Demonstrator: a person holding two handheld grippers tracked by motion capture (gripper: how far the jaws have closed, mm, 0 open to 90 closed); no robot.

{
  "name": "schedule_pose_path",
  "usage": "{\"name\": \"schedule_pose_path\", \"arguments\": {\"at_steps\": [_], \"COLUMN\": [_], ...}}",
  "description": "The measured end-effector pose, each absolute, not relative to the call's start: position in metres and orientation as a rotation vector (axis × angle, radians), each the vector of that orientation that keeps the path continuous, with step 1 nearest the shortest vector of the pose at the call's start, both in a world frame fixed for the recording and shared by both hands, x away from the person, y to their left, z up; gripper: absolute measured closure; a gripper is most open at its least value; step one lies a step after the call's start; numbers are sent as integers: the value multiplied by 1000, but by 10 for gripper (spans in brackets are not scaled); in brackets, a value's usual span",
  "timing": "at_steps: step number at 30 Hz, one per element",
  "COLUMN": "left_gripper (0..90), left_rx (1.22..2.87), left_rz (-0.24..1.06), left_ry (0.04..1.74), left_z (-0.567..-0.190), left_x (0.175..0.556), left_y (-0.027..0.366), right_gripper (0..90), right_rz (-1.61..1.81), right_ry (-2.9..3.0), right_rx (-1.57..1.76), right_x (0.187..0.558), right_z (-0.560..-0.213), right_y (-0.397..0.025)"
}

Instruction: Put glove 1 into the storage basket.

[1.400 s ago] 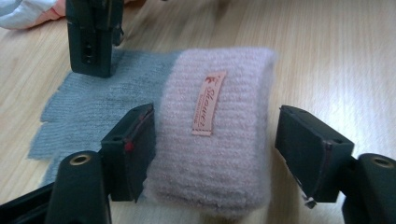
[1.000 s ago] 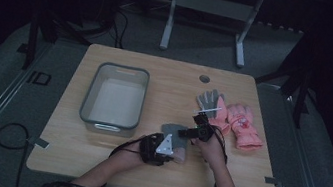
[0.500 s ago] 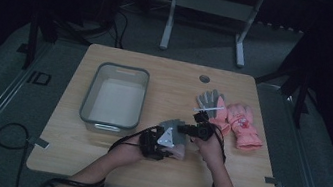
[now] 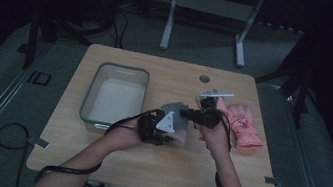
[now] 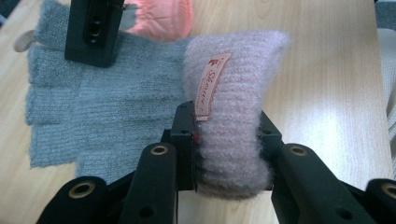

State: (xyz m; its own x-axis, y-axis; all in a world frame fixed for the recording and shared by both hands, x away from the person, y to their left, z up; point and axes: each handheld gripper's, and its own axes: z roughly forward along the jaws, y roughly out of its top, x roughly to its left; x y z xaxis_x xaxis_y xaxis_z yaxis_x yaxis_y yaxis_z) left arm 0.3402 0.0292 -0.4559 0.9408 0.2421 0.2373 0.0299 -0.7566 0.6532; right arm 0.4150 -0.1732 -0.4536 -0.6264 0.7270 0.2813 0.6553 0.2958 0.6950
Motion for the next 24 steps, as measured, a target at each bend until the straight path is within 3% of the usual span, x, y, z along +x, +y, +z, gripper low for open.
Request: {"name": "schedule_pose_path", "arguments": {"at_steps": [9,24], "left_gripper": [691,689], "left_rx": [2408,2426], "left_rz": [448,522], "left_ry": [206,265], "left_z": [-430,-416], "left_x": [351,358], "left_y": [48,89], "right_gripper": [757,757], "right_rz": [1284,1314], "right_ry": [2444,2474], "right_rx": [1246,1177], "right_x": [427,445], "right_z": [-423,-403], "right_y": [-154,-107]}}
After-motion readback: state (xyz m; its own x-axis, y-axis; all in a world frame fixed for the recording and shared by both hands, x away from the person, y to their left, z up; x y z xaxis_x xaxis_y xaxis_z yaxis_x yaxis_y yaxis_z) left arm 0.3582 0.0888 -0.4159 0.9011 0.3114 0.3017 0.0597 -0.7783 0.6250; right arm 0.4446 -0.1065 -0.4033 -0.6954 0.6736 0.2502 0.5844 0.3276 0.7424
